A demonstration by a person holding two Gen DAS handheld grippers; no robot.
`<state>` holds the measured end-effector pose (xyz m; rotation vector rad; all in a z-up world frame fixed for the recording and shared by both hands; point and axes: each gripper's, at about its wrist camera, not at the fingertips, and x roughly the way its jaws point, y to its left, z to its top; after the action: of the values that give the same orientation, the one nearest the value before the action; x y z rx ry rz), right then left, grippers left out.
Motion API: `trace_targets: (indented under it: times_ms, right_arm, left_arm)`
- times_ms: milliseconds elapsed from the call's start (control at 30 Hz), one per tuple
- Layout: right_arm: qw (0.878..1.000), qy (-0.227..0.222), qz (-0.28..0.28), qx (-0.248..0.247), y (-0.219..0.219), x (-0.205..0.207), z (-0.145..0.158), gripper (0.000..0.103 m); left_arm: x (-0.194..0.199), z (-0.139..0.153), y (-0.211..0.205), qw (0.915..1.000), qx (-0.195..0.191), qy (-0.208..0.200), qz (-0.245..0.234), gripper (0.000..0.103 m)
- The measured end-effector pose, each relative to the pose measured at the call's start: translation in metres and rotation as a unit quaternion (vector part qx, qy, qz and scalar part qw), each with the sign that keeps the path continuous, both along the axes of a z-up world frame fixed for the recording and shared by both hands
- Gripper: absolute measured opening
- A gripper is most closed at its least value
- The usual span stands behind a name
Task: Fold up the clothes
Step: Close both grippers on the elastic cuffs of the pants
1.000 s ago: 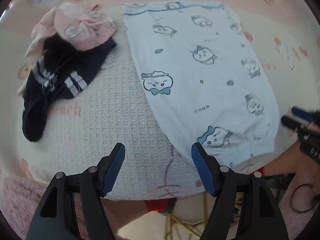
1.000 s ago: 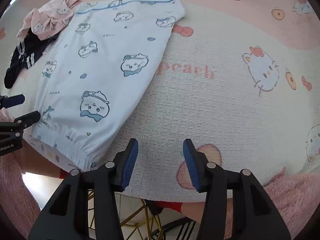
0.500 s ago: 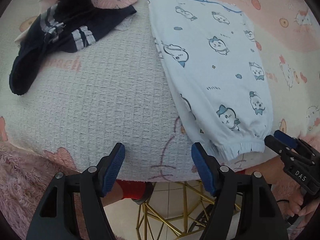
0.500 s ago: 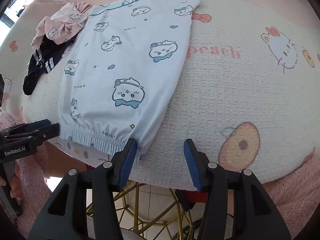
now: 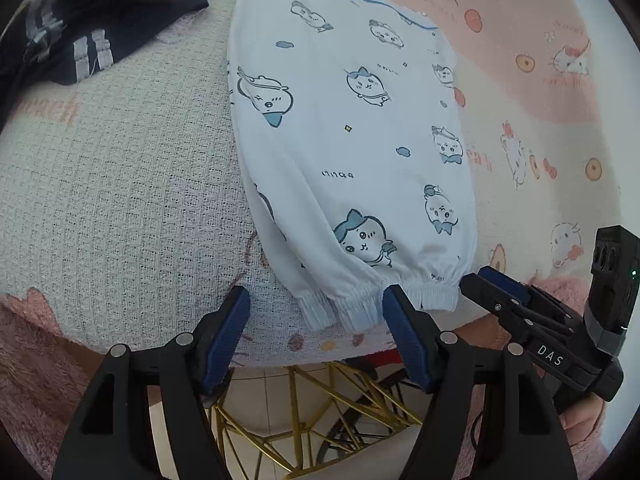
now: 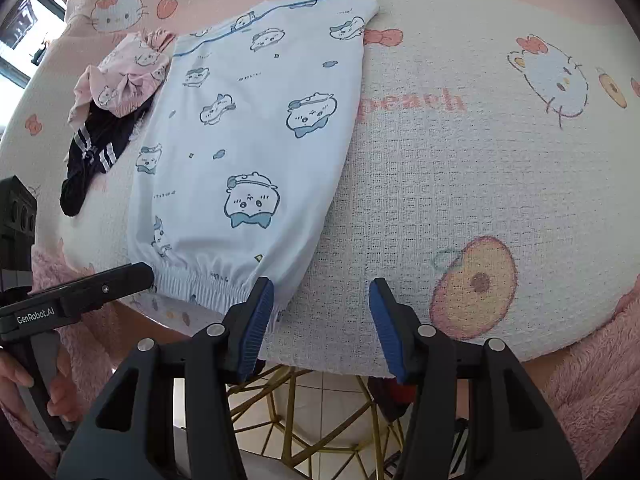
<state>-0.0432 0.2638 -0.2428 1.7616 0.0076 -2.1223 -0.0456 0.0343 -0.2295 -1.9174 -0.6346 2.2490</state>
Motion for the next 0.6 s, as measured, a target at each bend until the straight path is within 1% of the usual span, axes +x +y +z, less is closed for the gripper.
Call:
trace_targets:
  times_ms: [33, 100, 133, 167, 267, 300, 333, 367, 400, 467, 600]
  right_arm:
    - [1.000, 0.001, 0.005, 0.004, 0.004, 0.003, 0.002, 0.051]
    - [1.000, 0.004, 0.011, 0.010, 0.004, 0.005, 0.004, 0.051]
    - [1.000, 0.004, 0.012, 0.010, 0.004, 0.004, 0.004, 0.051]
    - [1.000, 0.002, 0.011, 0.007, 0.004, 0.004, 0.003, 0.051]
    - [1.000, -0.006, 0.006, -0.002, 0.004, 0.002, 0.000, 0.052]
    - [1.000, -0.010, 0.007, -0.005, 0.004, 0.002, -0.001, 0.052]
    - [1.000, -0.015, 0.010, -0.010, 0.003, 0.002, -0.003, 0.052]
    - [1.000, -0.021, 0.015, -0.018, 0.001, 0.002, -0.005, 0.052]
    - [0.999, -0.028, 0.020, -0.028, -0.002, 0.002, -0.006, 0.052]
    - [0.998, -0.034, 0.028, -0.041, -0.007, 0.002, -0.009, 0.051]
    - [0.998, -0.025, 0.034, -0.049, -0.013, 0.001, -0.011, 0.053]
  left_arm:
    - [0.002, 0.002, -0.001, 1.0000, -0.007, 0.001, -0.003, 0.071]
    - [0.006, 0.004, -0.003, 0.9998, -0.021, 0.000, -0.008, 0.059]
    - [0.006, 0.005, -0.004, 0.9997, -0.025, -0.001, -0.008, 0.055]
    - [0.007, 0.005, -0.004, 0.9996, -0.027, -0.001, -0.008, 0.054]
    - [0.007, 0.004, -0.007, 0.9999, -0.013, 0.002, 0.001, 0.053]
    - [0.007, 0.004, -0.008, 1.0000, -0.002, 0.004, 0.004, 0.051]
    - [0.008, 0.005, -0.009, 0.9999, 0.013, 0.004, 0.006, 0.042]
    - [0.009, 0.004, -0.010, 0.9996, 0.027, 0.004, 0.008, 0.038]
    - [0.009, 0.004, -0.010, 0.9995, 0.031, 0.003, 0.008, 0.038]
    - [0.010, 0.003, -0.009, 0.9996, 0.028, 0.000, 0.004, 0.038]
    - [0.009, 0.003, -0.010, 0.9992, 0.039, 0.002, 0.010, 0.038]
